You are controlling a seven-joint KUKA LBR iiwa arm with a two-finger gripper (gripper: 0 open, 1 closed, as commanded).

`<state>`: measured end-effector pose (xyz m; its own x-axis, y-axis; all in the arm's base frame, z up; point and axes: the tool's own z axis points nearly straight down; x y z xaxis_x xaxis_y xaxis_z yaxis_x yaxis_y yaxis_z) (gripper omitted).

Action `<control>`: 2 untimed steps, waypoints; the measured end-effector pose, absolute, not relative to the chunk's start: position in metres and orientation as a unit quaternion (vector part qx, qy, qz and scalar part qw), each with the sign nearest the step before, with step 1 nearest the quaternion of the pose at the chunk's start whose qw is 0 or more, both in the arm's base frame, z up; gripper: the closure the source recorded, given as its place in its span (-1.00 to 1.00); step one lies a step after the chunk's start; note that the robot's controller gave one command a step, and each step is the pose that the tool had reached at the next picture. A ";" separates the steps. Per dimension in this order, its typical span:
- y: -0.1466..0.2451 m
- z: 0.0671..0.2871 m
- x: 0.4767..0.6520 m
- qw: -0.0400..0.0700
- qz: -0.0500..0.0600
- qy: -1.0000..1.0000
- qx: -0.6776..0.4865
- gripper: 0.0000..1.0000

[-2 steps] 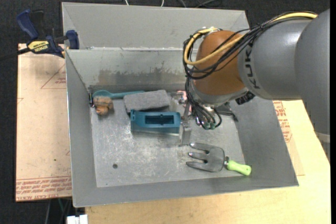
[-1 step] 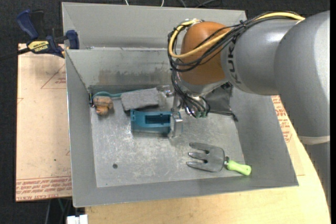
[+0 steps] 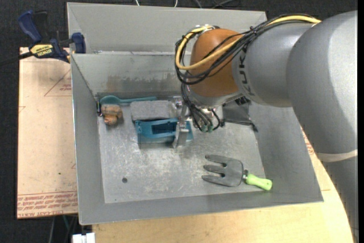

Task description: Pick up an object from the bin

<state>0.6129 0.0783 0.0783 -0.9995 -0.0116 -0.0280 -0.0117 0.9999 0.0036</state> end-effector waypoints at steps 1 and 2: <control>0.078 0.078 0.613 0.014 0.002 1.000 -0.005 1.00; 0.078 0.078 0.613 0.014 0.002 1.000 -0.005 1.00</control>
Offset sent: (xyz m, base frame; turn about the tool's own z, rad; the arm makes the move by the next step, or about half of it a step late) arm 0.0000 0.0000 0.0000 0.0000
